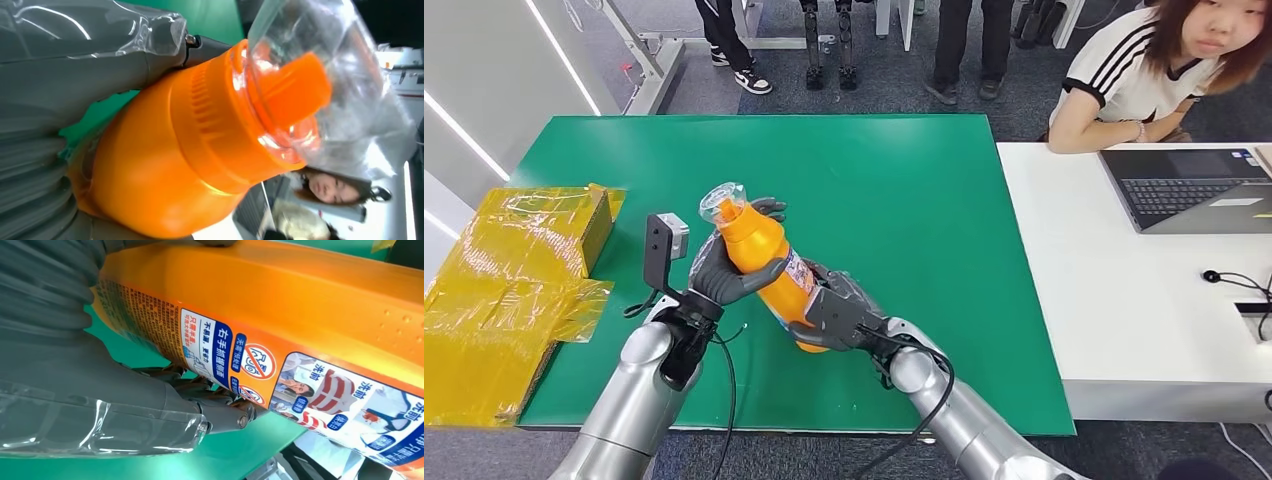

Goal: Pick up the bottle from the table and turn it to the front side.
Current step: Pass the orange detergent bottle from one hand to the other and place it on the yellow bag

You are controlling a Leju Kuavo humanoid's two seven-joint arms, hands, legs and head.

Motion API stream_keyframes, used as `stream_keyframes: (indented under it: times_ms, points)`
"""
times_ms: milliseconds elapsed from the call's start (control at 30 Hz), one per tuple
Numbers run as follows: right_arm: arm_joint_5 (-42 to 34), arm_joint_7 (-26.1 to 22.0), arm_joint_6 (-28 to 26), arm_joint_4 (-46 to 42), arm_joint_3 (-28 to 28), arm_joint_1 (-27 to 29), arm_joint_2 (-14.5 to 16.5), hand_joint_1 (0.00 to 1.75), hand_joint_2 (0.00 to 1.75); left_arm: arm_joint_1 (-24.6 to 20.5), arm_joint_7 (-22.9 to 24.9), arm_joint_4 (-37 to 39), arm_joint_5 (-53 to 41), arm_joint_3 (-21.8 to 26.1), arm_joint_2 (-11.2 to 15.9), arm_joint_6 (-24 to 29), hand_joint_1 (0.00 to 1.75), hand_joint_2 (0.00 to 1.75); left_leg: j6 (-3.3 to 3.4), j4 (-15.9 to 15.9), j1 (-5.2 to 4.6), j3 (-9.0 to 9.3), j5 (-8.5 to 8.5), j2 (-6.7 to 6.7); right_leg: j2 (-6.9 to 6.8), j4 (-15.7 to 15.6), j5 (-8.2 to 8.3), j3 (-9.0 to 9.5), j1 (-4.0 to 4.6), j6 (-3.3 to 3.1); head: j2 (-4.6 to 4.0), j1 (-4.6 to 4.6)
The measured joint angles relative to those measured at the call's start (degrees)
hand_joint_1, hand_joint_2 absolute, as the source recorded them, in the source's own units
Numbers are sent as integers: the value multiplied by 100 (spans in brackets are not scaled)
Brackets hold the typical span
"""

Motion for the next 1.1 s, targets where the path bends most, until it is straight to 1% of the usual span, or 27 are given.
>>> stream_keyframes:
  times_ms: [133,200,333,400,467,533,567,633,667,733,833,900,967,1033,1100]
  points:
    - [-17,-60,-15,-104,8,110,-31,175,175,81,417,-32,904,35,34,-484,175,175,0,0,0,1,0,2,3,0,0,-2,0,0,0,0]
    - [-25,-87,-30,-155,18,145,-32,175,175,107,531,-33,1184,73,52,-634,175,175,0,0,1,1,0,2,3,1,0,-2,0,0,0,0]
    - [-23,-99,-52,-208,34,189,-32,0,175,135,581,-42,1321,95,57,-685,175,175,0,0,1,0,1,1,2,1,0,-2,0,0,0,0]
    - [-22,-109,-93,-239,42,221,-32,0,175,139,419,-81,997,83,57,-393,175,175,0,0,0,0,1,1,2,1,0,-2,0,0,0,-1]
    - [-31,-116,-164,-300,35,282,-44,0,175,133,61,-153,153,50,62,256,175,175,0,1,0,0,1,1,1,0,0,-2,0,0,0,1]
    - [-40,-133,-210,-409,12,373,-78,0,175,107,-296,-238,-1191,3,99,1262,175,175,0,1,0,0,0,5,5,0,0,-4,0,0,0,2]
    - [-41,-148,-217,-489,-4,426,-105,0,175,86,-431,-284,-2089,-25,134,1949,175,175,0,1,0,0,0,8,8,0,1,-5,0,0,0,0]
    - [-38,-170,-207,-668,-47,528,-168,0,175,33,-578,-371,-3974,-72,210,3246,175,175,0,1,0,-1,0,10,8,0,1,-7,0,0,0,-1]
    - [-37,-173,-196,-751,-71,564,-200,0,175,3,-602,-410,-4715,-77,245,3644,175,175,0,1,0,-2,0,6,4,0,0,-7,0,0,0,-1]
    - [-31,-172,-176,-881,-105,601,-251,0,175,-48,-555,-463,-5663,-91,322,4011,175,175,0,0,0,-3,0,3,2,1,0,-6,0,0,0,1]
    - [-99,-180,-111,-1063,-148,608,-332,0,175,-124,-291,-492,-6912,-146,495,4601,175,175,0,0,0,-2,0,20,18,2,2,-10,0,-1,0,0]
    - [-184,-181,-52,-1190,-195,609,-404,0,175,-217,-134,-518,-7633,-174,629,4870,175,175,0,1,0,-1,0,22,20,2,2,-11,0,-1,0,-1]
    - [-247,-181,-39,-1339,-245,623,-488,0,175,-336,63,-537,-8269,-205,764,4960,175,175,0,2,0,0,1,19,17,1,2,-11,0,-1,0,-1]
    - [-312,-192,-62,-1518,-290,665,-596,0,175,-497,327,-539,-9079,-278,901,4928,175,175,-1,3,1,-1,2,14,12,1,2,-10,0,-1,0,0]
    - [-385,-256,-121,-1717,-344,753,-728,0,175,-699,705,-522,-9811,-458,1082,4591,175,175,-1,3,0,-1,1,13,11,1,2,-9,0,-1,0,1]
